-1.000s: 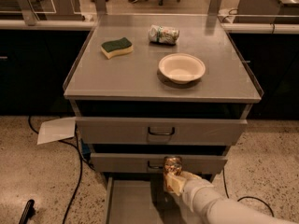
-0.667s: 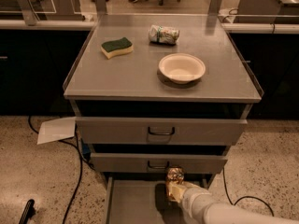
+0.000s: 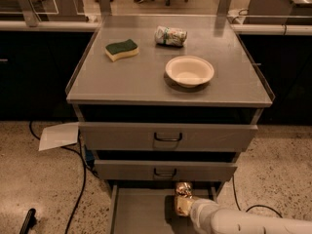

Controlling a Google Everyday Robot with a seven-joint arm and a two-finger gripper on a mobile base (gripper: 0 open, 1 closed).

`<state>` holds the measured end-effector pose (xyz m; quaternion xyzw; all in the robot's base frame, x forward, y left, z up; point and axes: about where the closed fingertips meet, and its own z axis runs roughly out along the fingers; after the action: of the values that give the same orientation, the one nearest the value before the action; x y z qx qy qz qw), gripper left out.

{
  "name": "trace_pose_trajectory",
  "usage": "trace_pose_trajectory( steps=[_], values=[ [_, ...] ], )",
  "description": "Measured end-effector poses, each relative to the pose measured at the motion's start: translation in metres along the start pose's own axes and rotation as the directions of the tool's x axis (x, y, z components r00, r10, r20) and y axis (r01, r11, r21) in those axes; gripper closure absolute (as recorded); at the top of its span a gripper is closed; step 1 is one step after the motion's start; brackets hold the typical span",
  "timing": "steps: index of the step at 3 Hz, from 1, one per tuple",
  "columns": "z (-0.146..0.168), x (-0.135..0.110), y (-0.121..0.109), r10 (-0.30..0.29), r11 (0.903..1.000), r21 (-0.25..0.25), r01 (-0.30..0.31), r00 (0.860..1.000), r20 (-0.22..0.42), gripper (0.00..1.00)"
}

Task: Place orange can into bottom drawer

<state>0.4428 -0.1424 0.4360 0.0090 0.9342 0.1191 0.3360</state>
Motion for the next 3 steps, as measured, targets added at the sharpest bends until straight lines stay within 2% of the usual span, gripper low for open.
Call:
trace_pose_trajectory(
  steps=[1, 2, 3],
  values=[
    [0.01, 0.004, -0.012, 0.02, 0.9998, -0.004, -0.02, 1.0, -0.003, 1.0],
    [0.036, 0.017, -0.047, 0.081, 0.9966, -0.018, -0.081, 0.996, -0.023, 1.0],
    [0.077, 0.025, -0.078, 0.18, 0.981, -0.062, -0.184, 0.981, -0.068, 1.0]
  ],
)
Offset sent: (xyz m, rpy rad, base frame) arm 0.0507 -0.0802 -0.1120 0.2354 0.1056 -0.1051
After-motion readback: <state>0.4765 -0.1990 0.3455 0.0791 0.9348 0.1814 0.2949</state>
